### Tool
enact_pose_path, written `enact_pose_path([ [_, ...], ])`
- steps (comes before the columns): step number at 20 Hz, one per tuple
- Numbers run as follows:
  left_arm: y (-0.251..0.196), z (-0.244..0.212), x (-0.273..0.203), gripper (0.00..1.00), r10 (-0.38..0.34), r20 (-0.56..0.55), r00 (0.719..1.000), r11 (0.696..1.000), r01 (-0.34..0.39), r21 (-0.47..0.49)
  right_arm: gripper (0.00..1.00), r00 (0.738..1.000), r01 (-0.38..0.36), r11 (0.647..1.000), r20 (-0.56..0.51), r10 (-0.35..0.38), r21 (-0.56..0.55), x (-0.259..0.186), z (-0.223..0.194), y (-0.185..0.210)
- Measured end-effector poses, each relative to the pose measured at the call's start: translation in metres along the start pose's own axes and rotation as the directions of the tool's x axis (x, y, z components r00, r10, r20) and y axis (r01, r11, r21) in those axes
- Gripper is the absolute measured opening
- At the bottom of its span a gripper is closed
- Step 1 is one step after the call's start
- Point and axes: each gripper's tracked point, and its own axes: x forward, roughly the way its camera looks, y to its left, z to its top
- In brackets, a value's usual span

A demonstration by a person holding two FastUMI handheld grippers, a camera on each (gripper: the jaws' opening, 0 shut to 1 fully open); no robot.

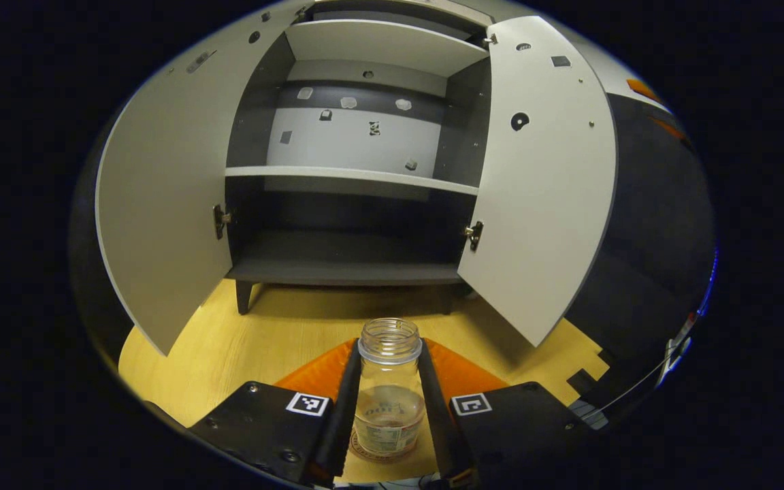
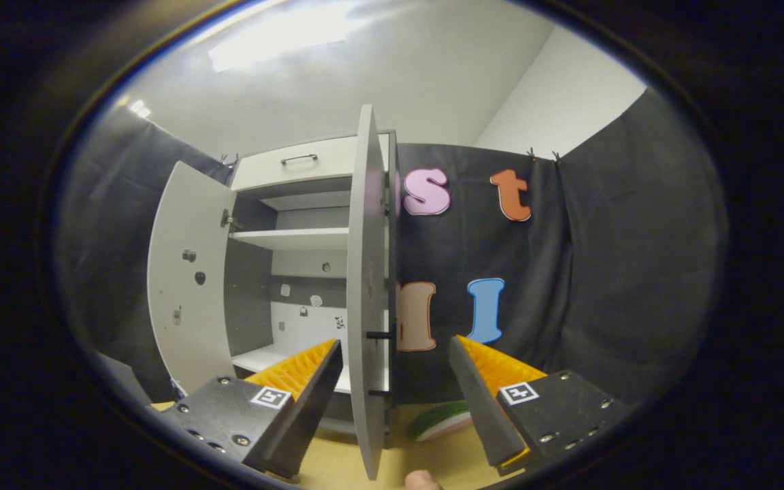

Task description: Grasp the bottle in the cabinet with the left hand and place it on the coaster, then close the right door with the right hand and the left door with the left hand.

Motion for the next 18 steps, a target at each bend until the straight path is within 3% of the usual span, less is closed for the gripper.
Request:
enact_pose_path([
  [8,0.002,-0.022,0.019,0.52,-0.022,-0.012,1.0,1.0,0.022,0.016,0.95,1.0,0.027,0.998,0.0,-0.027,-0.058,-0.003,0.002,-0.007],
  [18,0.002,-0.025,0.009,0.52,-0.015,-0.006,1.0,1.0,0.015,0.005,0.96,1.0,0.004,0.996,-0.012,-0.005,-0.086,0.002,-0.003,0.011],
])
